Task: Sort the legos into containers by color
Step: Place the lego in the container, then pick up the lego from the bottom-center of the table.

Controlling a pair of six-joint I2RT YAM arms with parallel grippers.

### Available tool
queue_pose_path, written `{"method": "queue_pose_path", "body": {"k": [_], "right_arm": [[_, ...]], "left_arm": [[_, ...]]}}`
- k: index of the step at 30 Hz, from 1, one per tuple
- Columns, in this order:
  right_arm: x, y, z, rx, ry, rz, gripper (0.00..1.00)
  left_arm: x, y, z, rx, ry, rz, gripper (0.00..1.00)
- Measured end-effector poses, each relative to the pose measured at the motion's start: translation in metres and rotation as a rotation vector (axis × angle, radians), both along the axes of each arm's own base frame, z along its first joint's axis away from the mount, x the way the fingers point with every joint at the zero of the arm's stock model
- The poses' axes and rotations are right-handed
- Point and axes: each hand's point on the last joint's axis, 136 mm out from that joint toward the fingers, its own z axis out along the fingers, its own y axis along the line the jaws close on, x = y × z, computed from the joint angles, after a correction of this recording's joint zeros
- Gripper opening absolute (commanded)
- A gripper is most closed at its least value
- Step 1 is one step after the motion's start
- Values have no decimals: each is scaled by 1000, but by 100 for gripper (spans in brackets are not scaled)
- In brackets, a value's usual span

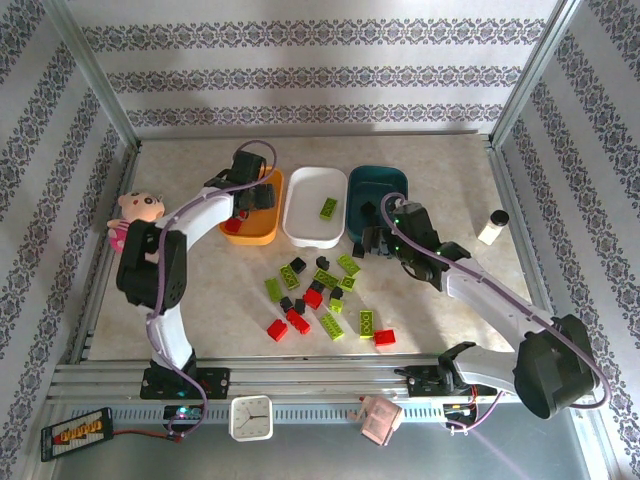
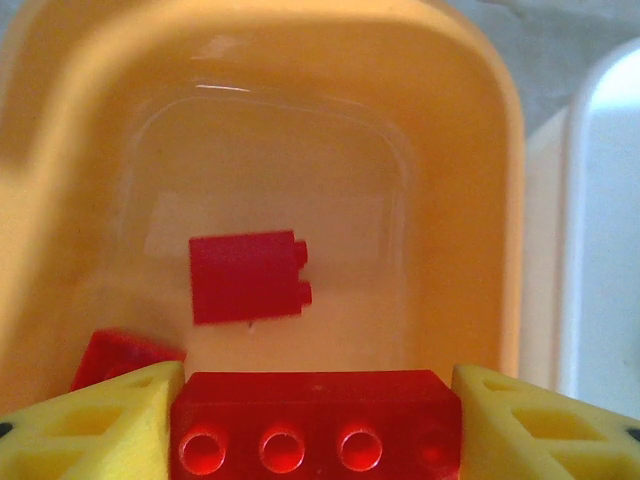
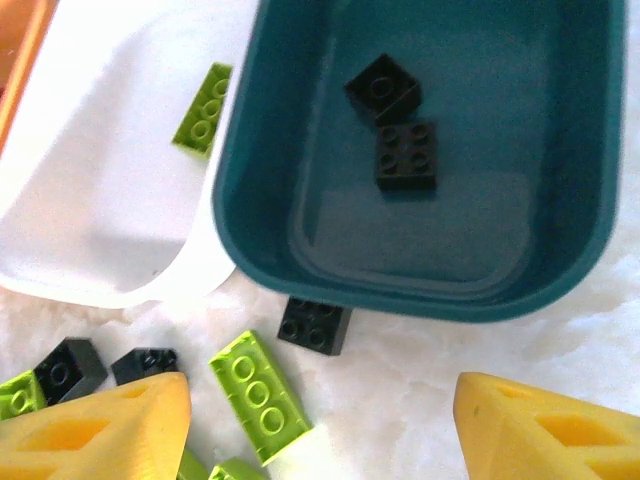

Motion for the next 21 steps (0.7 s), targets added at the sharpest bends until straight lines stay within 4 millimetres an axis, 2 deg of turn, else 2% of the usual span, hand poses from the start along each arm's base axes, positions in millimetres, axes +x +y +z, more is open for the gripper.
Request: {"method": "queue_pose_path", "body": {"k": [5,10,12,15,17,19,21], "right_arm": [[-25,18,-7,15,22,89,72],[-47,35,-9,25,40,176,72],[-55,42,-11,25,51,207,71],[-73,53,-18,14,83,272,70],[-90,64,-24,0,111,337,70],[-106,75,-28,-12,135,400,70],[-125,86,-35,-30,164,468,70]], "left_arm": [[7,-4,-18,-7,34,-13,87],[9,-8,-4,-40,11,-25,96],[5,-11,13,-69,-16,-40,99],[-16,-14,54,-136,-94,-62,100],[-37,-16,86,-190,-170,-81,100],[-59,-18,110,-238,-235,-97,100],[-83,-19,123,-280,-280,-112,100]]}}
